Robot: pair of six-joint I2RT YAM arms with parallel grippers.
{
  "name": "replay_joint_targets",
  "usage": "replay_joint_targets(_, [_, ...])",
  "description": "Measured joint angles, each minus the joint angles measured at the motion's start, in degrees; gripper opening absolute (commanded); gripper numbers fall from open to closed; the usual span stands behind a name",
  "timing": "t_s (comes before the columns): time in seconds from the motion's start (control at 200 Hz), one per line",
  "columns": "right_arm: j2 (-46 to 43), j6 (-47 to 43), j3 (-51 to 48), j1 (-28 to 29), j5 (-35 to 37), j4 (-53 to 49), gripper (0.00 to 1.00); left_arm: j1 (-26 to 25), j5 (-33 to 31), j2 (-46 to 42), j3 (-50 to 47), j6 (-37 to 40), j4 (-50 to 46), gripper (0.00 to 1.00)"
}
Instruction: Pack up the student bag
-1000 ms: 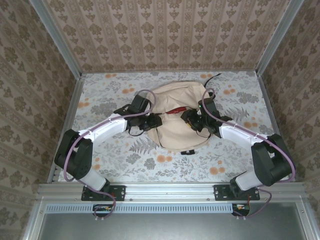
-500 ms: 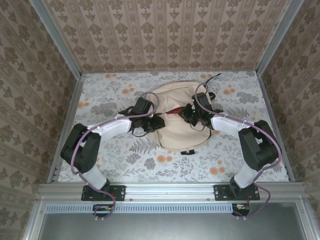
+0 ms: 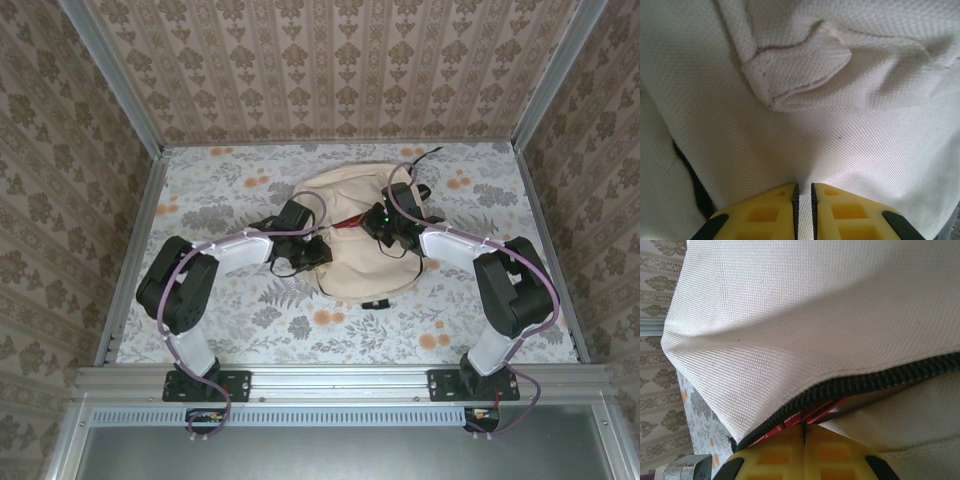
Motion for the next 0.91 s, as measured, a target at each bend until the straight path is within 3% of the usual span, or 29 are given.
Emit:
replay_joint_targets(0.295, [3.02,-2.38,1.01,1.7,3.61,1.49,0.02,-0.07,0.09,0.96,0.09,0.61,0.22,0.15])
replay_joint_targets(0.58, [5.49,-6.08,0.96,4.37,10.45,9.16,0.04,-0.33,0.28,0.98,0.09,0.63,0.5,0.15])
replay_joint_targets(0.74, [4.96,-6.51,0.79,4.35,10.75,10.64,0.14,-0.17,1.09,0.33,0.09,0.76,-0.02,0.22])
replay_joint_targets(0.905, [-2.95,-8.83,-1.62,4.37,10.45,4.72,0.38,2.62,2.03,-5.07,-0.07,1.42,-1.33,0.36])
